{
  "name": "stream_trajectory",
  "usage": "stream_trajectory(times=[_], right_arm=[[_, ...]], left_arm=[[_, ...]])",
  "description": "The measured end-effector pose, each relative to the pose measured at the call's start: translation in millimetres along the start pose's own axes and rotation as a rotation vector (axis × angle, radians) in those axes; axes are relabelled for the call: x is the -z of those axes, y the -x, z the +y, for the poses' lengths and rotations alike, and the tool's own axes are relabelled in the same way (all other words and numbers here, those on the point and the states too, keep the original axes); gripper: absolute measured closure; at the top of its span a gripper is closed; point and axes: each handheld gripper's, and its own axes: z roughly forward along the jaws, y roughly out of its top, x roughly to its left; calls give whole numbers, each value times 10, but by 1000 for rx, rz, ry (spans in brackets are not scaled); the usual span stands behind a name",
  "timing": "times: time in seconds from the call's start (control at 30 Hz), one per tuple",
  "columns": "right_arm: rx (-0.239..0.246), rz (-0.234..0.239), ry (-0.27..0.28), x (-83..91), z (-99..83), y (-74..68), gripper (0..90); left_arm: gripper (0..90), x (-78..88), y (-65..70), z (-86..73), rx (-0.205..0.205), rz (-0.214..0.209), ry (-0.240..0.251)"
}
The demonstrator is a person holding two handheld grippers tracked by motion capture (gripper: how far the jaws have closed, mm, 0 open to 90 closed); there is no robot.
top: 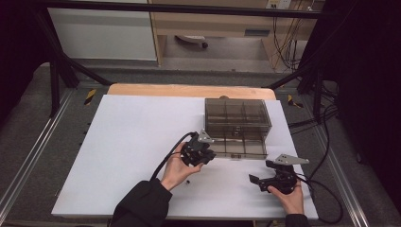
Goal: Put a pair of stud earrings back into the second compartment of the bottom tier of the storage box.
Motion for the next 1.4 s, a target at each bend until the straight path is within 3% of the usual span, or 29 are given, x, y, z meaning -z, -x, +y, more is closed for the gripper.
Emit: stream_trajectory(times=[0.8, 1.0, 1.23, 1.4], right_arm=[[-5, 6, -1, 0, -1, -4, 8], [-3, 6, -1, 1, -1, -3, 8], [1, 8, 2, 5, -1, 1, 8], [-3, 9, 3, 8, 0, -1, 8]], left_arm=[[804, -549, 15, 393, -5, 15, -26], [804, -658, 13, 433, -19, 32, -27], [802, -792, -15, 437, -5, 45, -23], [792, -838, -22, 429, -6, 38, -26]])
